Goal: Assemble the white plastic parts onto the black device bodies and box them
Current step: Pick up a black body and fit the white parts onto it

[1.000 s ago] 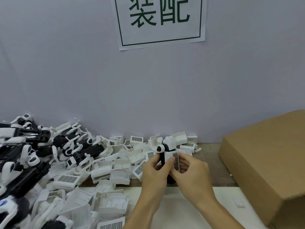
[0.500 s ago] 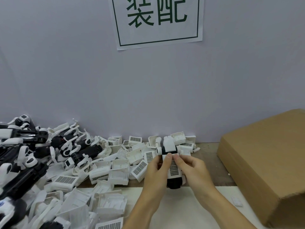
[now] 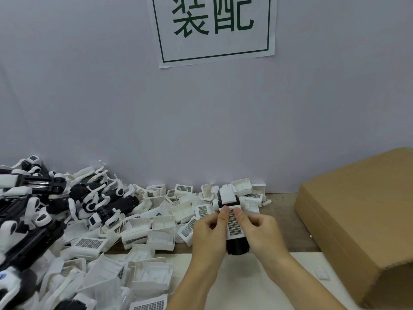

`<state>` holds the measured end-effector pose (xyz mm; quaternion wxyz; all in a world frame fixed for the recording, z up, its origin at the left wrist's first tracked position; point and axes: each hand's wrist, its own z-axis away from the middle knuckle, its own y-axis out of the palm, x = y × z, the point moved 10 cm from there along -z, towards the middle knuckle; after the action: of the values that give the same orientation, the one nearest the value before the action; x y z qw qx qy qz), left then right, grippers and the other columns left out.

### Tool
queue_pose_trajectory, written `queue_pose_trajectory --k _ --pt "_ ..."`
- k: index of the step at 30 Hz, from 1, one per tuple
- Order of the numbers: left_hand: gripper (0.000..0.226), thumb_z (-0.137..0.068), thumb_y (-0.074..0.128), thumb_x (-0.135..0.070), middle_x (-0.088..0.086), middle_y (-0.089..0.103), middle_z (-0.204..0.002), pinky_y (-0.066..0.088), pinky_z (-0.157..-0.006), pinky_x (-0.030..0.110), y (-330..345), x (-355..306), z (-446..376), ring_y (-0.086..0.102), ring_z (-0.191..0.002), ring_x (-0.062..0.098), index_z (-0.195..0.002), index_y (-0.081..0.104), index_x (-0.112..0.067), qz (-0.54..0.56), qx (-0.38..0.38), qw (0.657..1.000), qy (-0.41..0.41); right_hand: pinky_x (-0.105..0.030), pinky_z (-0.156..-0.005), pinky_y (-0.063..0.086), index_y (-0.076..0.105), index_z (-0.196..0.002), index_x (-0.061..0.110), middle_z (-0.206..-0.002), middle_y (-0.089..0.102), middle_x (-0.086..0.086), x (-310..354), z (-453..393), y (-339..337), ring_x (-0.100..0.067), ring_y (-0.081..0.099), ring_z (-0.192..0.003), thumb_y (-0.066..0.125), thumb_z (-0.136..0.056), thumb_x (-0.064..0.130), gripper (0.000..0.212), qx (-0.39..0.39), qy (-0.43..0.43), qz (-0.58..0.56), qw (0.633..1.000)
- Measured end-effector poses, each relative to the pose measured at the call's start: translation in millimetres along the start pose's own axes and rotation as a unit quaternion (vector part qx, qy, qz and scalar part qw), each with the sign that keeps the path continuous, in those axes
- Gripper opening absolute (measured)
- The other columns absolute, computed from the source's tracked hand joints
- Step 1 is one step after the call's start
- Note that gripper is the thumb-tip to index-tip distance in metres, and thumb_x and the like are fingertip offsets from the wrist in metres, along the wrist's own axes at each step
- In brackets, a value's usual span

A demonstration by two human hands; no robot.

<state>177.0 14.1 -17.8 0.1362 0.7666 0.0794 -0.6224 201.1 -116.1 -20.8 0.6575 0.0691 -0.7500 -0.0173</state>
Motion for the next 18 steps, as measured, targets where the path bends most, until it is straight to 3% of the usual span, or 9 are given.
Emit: queue_pose_trajectory --k 4,7,10,12,14,18 --pt "0.028 -0.098 0.060 -0.035 0.006 0.079 -0.092 0.057 -0.068 0.022 14 6 2 0.075 -0.088 0.017 -0.090 0.081 -0.017 0.039 0.060 0.997 -0.033 -0.045 -0.086 0.059 0.081 -0.088 0.014 -0.086 0.079 -0.005 -9 -1 -4 -0.020 0.076 -0.087 0.062 -0.096 0.037 0.031 -0.023 0.010 -0.037 0.999" --pt "0.026 -0.098 0.062 -0.032 0.003 0.079 -0.088 0.053 -0.067 0.017 12 9 1 0.074 -0.085 0.012 -0.088 0.081 -0.016 -0.009 0.054 0.998 -0.028 -0.042 -0.087 0.058 0.079 -0.098 0.012 -0.093 0.079 -0.006 -11 -3 -4 -0.023 0.075 -0.094 0.061 -0.098 0.030 0.026 -0.002 0.025 -0.063 0.998" --pt "0.028 -0.100 0.060 -0.029 0.004 0.078 -0.088 0.057 -0.078 0.029 3 13 -2 0.073 -0.090 0.019 -0.085 0.081 -0.020 -0.040 0.030 0.998 -0.027 -0.032 -0.085 0.058 0.078 -0.097 0.018 -0.091 0.079 0.002 -3 -4 -5 -0.015 0.074 -0.093 0.063 -0.098 0.023 0.016 -0.004 -0.021 0.023 1.000" --pt "0.028 -0.101 0.059 -0.027 0.006 0.078 -0.088 0.058 -0.083 0.039 2 13 -2 0.073 -0.093 0.024 -0.086 0.081 -0.018 -0.031 0.027 0.998 -0.038 -0.026 -0.075 0.059 0.078 -0.089 0.021 -0.085 0.079 0.003 3 -5 -7 -0.015 0.074 -0.087 0.065 -0.096 0.022 0.014 -0.012 -0.043 0.054 0.998" --pt "0.026 -0.100 0.060 -0.028 0.005 0.079 -0.090 0.059 -0.081 0.034 6 12 0 0.074 -0.092 0.022 -0.090 0.081 -0.015 -0.015 0.037 0.998 -0.047 -0.022 -0.067 0.058 0.079 -0.086 0.020 -0.082 0.078 0.001 4 -6 -10 -0.014 0.075 -0.083 0.067 -0.095 0.026 0.016 -0.013 -0.037 0.043 0.998" --pt "0.022 -0.101 0.059 -0.020 0.011 0.077 -0.108 0.051 -0.102 0.052 16 17 4 0.070 -0.110 0.029 -0.110 0.075 -0.009 0.050 0.070 0.992 -0.091 -0.032 -0.079 0.058 0.080 -0.096 0.020 -0.090 0.079 0.002 -11 -5 -10 -0.013 0.075 -0.088 0.062 -0.098 0.033 0.022 0.005 0.017 -0.008 1.000"
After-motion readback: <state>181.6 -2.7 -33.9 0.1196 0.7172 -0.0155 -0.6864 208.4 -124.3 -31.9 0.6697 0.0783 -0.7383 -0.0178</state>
